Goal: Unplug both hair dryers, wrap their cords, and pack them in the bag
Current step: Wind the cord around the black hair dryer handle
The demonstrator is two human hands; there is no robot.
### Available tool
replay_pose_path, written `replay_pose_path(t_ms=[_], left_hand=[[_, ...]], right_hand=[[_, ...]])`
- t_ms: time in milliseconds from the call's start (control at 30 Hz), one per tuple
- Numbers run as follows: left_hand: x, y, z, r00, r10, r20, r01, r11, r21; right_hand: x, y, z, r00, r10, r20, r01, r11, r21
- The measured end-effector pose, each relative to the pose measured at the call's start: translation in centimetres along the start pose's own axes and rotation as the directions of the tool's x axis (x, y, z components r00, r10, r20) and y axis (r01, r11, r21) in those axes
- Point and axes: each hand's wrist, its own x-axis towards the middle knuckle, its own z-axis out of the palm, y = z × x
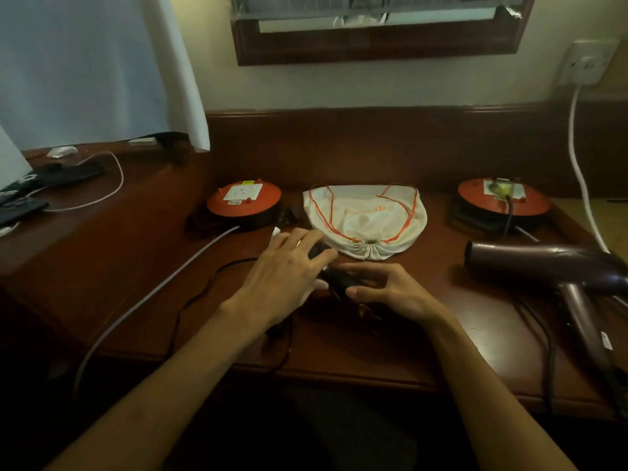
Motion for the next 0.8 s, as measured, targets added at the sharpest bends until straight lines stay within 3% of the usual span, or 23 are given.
replay_pose_path(t_ms=[133,200,300,367,433,567,667,800], left_hand=[[1.8,-0.6,0.5,0.962,0.038,0.272,-0.006,0.993,-0.117],[2.1,-0.9,1.0,0.953,0.049,0.298,0.023,0.972,-0.233],[2.1,-1.1,2.0,0.974,0.016,0.226,0.056,0.949,-0.312],[2.1,-0.8,2.7,0.984,-0.024,0.176,0.082,0.942,-0.324],[2.4,-0.5,3.0,0.983,-0.054,0.174,0.107,0.945,-0.308],[2.8,-0.2,3.0,0.960,-0.061,0.272,0.129,0.961,-0.243],[3.5,0.0,2.4,0.899,-0.058,0.433,0.128,0.983,-0.134],[5.5,-0.6,1.2,0.798,-0.022,0.602,0.100,0.990,-0.098]], right_hand=[[-0.2,-0.3,-0.2,0.998,0.042,0.049,-0.039,0.997,-0.064],[-0.4,-0.6,-0.2,0.999,0.029,0.036,-0.024,0.991,-0.134],[-0.9,-1.6,0.3,0.997,0.054,0.059,-0.032,0.946,-0.323],[-1.1,-2.1,0.9,0.996,0.083,0.020,-0.056,0.815,-0.577],[-0.9,-2.0,1.1,0.996,0.011,-0.088,-0.073,0.666,-0.743],[-1.2,-1.2,0.8,0.988,-0.060,-0.143,-0.064,0.682,-0.728],[-1.5,-0.4,1.0,0.975,-0.142,-0.170,-0.039,0.646,-0.762],[-1.5,0.8,0.6,0.951,-0.175,-0.256,-0.030,0.769,-0.638]])
